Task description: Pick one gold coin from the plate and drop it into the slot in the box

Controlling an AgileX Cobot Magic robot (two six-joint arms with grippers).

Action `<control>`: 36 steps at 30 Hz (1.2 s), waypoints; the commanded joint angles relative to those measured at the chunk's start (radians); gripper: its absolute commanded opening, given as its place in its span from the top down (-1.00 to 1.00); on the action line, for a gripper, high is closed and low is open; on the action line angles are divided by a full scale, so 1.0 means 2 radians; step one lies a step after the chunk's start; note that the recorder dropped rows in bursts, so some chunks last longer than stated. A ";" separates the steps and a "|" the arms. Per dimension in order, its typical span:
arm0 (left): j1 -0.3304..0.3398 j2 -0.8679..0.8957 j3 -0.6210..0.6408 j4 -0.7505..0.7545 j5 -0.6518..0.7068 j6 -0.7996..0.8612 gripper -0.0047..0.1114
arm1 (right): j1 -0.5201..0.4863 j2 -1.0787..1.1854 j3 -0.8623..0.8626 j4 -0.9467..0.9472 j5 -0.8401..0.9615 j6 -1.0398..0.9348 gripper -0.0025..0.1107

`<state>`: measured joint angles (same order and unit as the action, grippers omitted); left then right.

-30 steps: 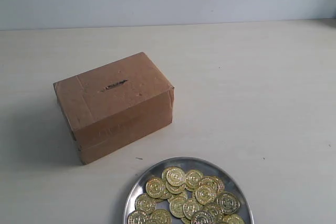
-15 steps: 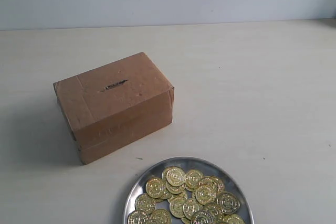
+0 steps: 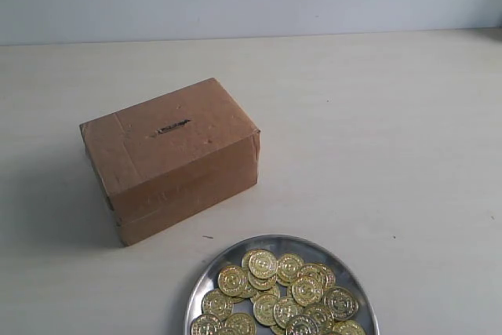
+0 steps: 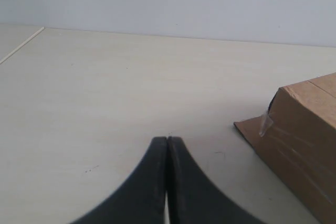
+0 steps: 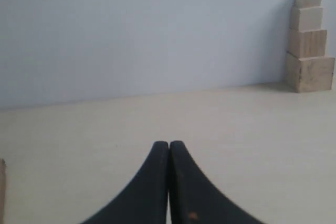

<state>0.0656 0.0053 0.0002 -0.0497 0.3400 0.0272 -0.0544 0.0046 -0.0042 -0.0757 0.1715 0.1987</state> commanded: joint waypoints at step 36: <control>0.002 -0.003 0.000 -0.005 -0.003 0.000 0.92 | -0.002 -0.002 -0.019 0.047 -0.141 0.140 0.96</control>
<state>0.0656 0.0053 0.0002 -0.0497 0.3400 0.0272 -0.0544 0.0046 -0.0068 0.0174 -0.1551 0.4541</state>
